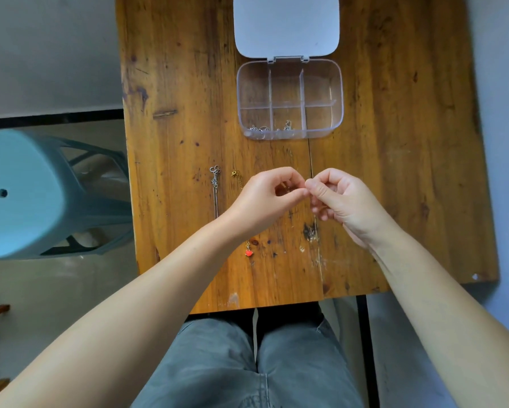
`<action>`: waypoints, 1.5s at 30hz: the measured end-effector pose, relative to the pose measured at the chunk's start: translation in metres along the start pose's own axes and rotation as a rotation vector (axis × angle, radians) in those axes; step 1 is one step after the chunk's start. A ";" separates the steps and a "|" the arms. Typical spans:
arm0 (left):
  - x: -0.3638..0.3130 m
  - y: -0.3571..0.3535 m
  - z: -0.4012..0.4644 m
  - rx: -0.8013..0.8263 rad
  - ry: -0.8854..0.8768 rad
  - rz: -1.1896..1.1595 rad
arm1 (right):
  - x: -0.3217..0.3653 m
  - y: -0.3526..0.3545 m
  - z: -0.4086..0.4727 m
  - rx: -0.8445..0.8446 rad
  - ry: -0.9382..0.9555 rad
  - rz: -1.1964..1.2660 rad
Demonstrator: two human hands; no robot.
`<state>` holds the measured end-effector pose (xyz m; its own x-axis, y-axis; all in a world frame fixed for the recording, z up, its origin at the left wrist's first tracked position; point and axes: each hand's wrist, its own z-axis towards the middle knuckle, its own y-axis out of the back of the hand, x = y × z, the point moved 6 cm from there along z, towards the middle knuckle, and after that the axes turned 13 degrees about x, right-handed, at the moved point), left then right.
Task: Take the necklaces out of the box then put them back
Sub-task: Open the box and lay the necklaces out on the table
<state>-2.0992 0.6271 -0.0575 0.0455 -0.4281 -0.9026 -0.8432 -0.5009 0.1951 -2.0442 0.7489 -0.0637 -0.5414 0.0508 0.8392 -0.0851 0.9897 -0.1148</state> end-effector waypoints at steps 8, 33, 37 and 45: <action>0.012 0.000 0.001 0.066 0.051 -0.331 | 0.000 0.008 0.003 0.013 0.021 0.086; 0.048 0.025 0.063 0.277 0.215 0.534 | -0.087 -0.031 -0.010 -0.185 -0.393 0.047; 0.048 0.021 0.068 0.185 0.201 0.677 | -0.109 -0.047 -0.018 -0.210 -0.447 0.025; 0.053 0.003 0.062 0.073 0.077 0.873 | -0.119 -0.048 -0.025 -0.223 -0.465 -0.326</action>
<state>-2.1321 0.6496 -0.1290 -0.5975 -0.6870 -0.4136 -0.6261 0.0774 0.7759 -1.9549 0.6987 -0.1453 -0.8300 -0.2732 0.4863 -0.1578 0.9512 0.2651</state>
